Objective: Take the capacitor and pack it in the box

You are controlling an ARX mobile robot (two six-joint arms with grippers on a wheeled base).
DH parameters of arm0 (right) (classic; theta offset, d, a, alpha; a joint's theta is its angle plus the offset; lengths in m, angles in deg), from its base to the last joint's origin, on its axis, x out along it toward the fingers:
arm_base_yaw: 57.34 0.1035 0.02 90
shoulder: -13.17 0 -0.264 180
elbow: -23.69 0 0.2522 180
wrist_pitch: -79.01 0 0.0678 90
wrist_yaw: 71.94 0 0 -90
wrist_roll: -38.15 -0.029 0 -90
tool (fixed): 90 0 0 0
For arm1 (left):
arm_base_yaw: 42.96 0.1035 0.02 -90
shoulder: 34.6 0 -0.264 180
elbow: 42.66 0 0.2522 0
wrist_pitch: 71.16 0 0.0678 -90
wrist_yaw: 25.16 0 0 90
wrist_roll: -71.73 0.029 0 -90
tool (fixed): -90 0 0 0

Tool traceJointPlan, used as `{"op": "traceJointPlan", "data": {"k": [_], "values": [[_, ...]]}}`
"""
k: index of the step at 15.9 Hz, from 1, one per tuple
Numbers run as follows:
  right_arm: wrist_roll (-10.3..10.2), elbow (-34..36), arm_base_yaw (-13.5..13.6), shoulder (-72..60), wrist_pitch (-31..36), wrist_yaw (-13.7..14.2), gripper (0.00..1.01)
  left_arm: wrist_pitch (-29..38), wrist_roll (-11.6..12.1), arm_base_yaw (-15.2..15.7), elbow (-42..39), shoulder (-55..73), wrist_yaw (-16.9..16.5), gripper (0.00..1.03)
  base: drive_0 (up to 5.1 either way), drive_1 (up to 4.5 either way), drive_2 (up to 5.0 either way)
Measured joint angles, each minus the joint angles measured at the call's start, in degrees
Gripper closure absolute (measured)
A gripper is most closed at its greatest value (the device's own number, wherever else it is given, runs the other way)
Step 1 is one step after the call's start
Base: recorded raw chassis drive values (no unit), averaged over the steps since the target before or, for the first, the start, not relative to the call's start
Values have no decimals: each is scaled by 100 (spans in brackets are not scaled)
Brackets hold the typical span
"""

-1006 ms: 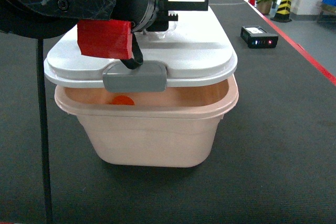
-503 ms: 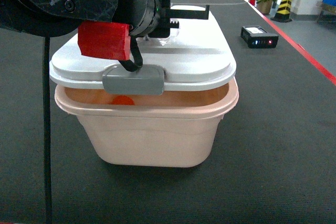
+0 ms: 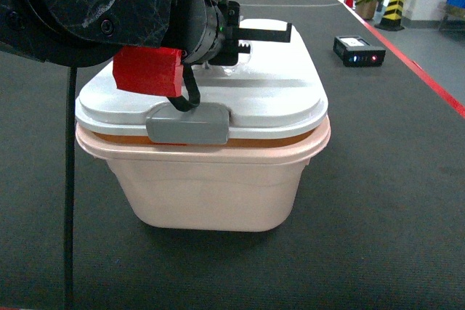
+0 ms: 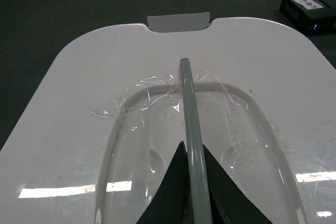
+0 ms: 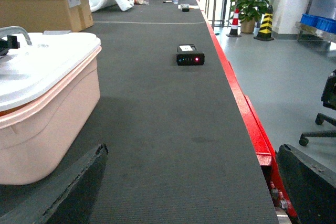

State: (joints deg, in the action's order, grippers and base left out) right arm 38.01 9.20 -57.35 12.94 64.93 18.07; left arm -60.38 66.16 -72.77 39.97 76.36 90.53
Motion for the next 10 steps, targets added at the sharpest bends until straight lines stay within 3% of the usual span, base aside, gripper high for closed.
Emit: {"op": "traceJointPlan", "data": {"k": [10], "values": [[0,0,0,0,0,0,3,-48,0,-50,-55,0,20,101,0,0,0]]}}
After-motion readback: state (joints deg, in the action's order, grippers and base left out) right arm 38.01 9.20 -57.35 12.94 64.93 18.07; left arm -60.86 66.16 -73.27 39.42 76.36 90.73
